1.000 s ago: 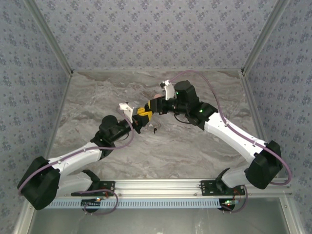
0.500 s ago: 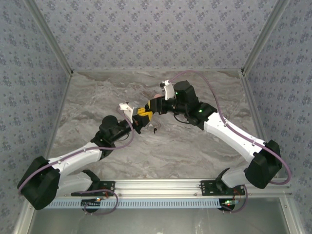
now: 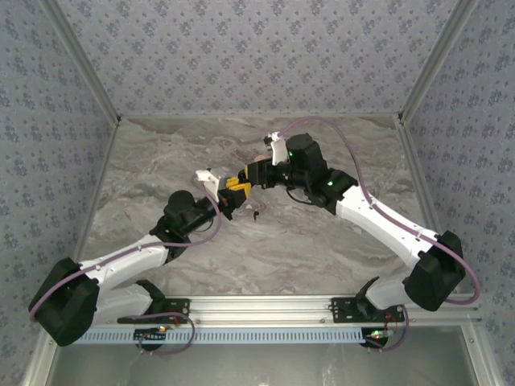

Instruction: Insert wireless bluetooth earbuds into charging case

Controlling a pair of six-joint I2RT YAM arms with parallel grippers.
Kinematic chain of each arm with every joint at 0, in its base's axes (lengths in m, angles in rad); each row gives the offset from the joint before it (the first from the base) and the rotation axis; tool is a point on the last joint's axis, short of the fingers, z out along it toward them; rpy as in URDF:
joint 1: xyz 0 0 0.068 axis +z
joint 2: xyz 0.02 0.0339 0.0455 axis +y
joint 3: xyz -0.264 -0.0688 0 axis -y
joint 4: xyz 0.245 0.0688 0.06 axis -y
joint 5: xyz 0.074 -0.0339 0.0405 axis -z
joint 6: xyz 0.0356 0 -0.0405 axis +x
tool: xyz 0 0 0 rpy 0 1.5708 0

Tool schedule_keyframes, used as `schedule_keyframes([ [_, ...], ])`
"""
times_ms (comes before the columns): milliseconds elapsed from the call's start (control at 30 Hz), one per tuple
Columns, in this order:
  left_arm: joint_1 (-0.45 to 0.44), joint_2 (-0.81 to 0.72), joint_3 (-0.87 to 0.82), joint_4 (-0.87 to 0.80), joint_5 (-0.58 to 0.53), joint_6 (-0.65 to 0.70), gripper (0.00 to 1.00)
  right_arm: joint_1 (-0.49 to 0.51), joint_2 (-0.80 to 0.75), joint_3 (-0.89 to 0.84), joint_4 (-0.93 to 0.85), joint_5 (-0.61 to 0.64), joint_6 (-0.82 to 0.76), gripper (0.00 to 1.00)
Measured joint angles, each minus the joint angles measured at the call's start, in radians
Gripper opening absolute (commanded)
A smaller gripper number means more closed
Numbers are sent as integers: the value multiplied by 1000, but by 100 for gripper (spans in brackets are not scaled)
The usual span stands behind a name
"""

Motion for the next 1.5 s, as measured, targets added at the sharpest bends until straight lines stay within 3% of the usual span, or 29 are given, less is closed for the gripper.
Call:
schedule_keyframes([
  [1067, -6, 13, 15, -3, -43, -15, 18, 23, 1, 0, -10, 82, 0, 21],
  [1500, -6, 13, 20, -10, -68, -15, 18, 35, 5, 8, -67, 111, 0, 36],
])
